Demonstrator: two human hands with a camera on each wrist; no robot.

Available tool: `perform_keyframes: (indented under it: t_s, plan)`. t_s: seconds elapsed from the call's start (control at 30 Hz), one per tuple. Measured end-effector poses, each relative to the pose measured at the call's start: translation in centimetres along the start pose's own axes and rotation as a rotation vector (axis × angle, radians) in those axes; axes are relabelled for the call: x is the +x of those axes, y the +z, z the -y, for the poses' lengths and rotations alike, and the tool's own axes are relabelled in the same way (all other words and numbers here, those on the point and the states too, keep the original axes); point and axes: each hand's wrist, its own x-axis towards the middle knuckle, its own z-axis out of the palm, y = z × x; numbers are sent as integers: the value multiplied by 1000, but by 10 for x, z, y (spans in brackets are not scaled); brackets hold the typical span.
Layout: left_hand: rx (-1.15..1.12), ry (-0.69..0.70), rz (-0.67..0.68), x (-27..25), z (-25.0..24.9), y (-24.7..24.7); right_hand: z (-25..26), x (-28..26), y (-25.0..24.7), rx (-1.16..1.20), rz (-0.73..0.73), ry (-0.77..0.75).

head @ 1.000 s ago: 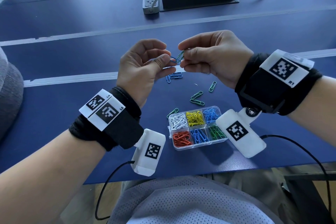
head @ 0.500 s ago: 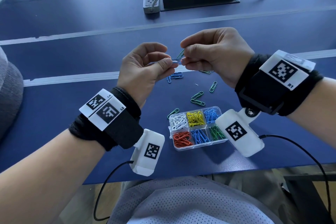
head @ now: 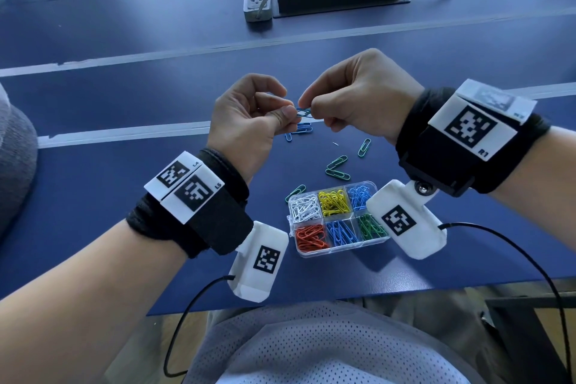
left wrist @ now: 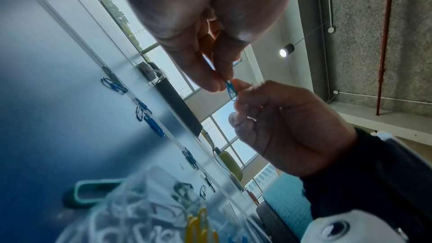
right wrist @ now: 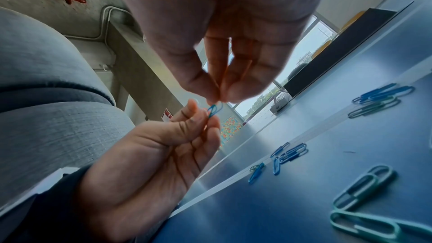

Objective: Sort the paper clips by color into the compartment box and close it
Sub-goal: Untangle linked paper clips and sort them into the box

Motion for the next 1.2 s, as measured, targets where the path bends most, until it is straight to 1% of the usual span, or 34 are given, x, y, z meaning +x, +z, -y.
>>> perform_keyframes:
  t_s: [0.17,0.3,0.5,0.57,0.63,0.73,0.83,0.9,1.03,1.2]
  plan:
    - [121,24,40,-3,6,1,2,1,1,-117,21,49]
    - [196,26,37,-4,7,3,2,3,2,-225,-5,55]
    - [296,27,41,-6,3,8,12,-1,6,-480,-18,-26]
    - [322,25,54,-6,4,9,15,0,6,-519,-10,-27]
    - [312,23,53,-4,4,7,14,2,3,-479,23,13]
    - [224,25,55,0,4,1,10,5,-3,-198,109,113]
    - [132,13,65,1,3,-3,4,5,-8,11,176,151]
    - [98,13,65,1,1,-3,2,5,-9,50,203,137]
    - [45,4,49,3,-2,-3,-1,4,-10,46,196,77]
    - [-36,-22,67,1,-4,-1,-5,4,-9,30,113,23]
